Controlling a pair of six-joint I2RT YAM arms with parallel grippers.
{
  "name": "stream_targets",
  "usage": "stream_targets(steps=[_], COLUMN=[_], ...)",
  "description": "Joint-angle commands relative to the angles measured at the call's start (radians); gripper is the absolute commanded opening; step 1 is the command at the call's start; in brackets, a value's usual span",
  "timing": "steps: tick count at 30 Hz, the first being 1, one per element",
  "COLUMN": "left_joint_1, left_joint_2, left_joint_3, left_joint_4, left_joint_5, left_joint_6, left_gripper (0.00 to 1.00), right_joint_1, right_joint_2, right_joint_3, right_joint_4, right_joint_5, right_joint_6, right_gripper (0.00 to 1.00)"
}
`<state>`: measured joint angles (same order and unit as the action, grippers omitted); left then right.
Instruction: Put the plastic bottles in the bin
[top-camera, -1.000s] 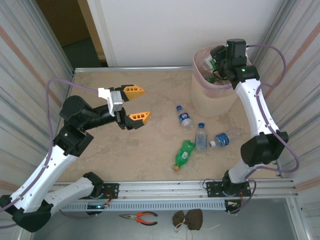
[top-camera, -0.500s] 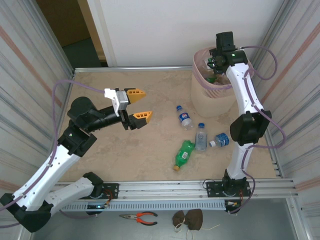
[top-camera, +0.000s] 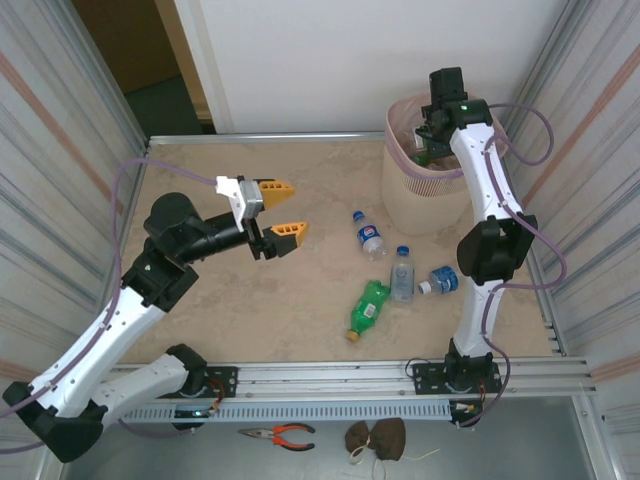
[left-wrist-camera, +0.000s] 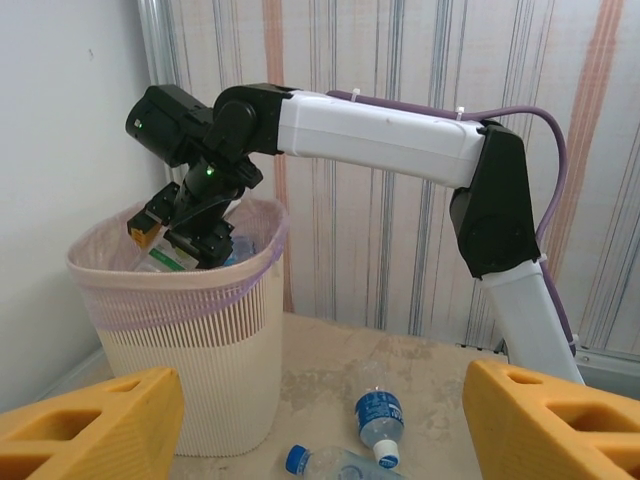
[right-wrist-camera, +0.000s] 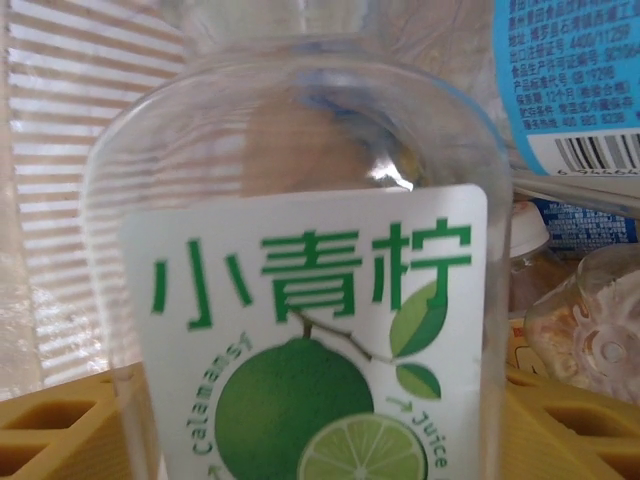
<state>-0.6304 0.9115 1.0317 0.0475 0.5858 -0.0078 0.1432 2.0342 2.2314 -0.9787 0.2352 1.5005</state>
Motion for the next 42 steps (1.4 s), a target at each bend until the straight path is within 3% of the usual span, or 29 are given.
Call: stream_targets(steps=[1, 11, 17, 28, 42], left_joint_1=[-0.002, -0.003, -0.039, -0.157, -0.383], left_joint_2=[0.008, 0.059, 0.107, 0.276, 0.539], left_joint_3=[-0.011, 0.017, 0.051, 0.152, 0.241], left_joint_4=[-0.003, -0.046, -0.123, -0.299, -0.52], left_joint_5=[-0.015, 0.0, -0.047, -0.206, -0.391], left_joint_6=[-0.02, -0.031, -0.006, -0.043, -0.155], left_gripper=[0.74, 0.71, 0.68, 0.67, 0.61], right_joint_1=[-0.001, 0.013, 0.026, 0.006, -0.072], right_joint_2=[-0.047, -0.134, -0.194, -0.503, -0.824], right_joint_3=[0.035, 0.029, 0.006, -0.448, -0.701], right_joint_4=[-0.036, -0.025, 0.015, 0.395, 0.422], right_joint_5=[0.037, 0.046, 0.055, 0.012, 0.135], right_joint_6=[0.029, 0.003, -0.077, -0.444, -0.554], right_gripper=[0.77, 0.79, 0.78, 0.77, 0.75])
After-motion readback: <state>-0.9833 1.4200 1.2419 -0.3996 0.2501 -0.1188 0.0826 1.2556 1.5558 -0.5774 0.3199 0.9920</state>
